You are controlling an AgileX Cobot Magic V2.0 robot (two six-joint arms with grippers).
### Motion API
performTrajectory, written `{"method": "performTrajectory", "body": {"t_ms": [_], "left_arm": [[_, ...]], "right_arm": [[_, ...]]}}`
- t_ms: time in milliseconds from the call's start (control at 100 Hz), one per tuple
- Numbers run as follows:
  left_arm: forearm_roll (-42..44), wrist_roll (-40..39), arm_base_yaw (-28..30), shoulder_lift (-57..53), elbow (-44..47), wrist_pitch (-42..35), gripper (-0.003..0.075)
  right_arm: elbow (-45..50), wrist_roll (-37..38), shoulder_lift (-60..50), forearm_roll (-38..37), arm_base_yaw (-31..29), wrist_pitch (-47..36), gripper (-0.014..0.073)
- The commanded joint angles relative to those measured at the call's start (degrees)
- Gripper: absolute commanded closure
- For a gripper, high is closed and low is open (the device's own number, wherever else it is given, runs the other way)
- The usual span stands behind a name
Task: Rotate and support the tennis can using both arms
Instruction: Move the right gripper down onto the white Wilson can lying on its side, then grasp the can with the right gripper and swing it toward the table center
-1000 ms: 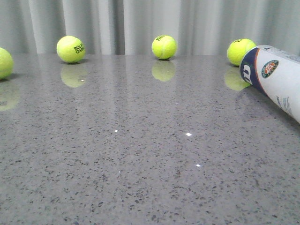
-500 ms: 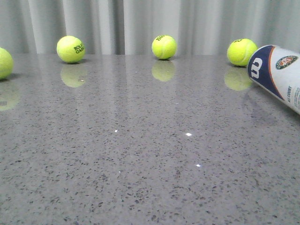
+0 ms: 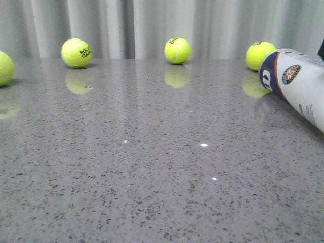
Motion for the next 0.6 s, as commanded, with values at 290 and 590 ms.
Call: {"method": "performTrajectory", "body": {"t_ms": [290, 590], "left_arm": [[-0.4, -0.5, 0.0, -1.9, 2.7, -4.6, 0.0741], [-0.4, -0.5, 0.0, -1.9, 2.7, -4.6, 0.0741]], "right_arm": [[-2.8, -0.5, 8.2, 2.5, 0.2, -1.8, 0.0061], [-9.5, -5.6, 8.2, 2.5, 1.4, 4.3, 0.0395]]}}
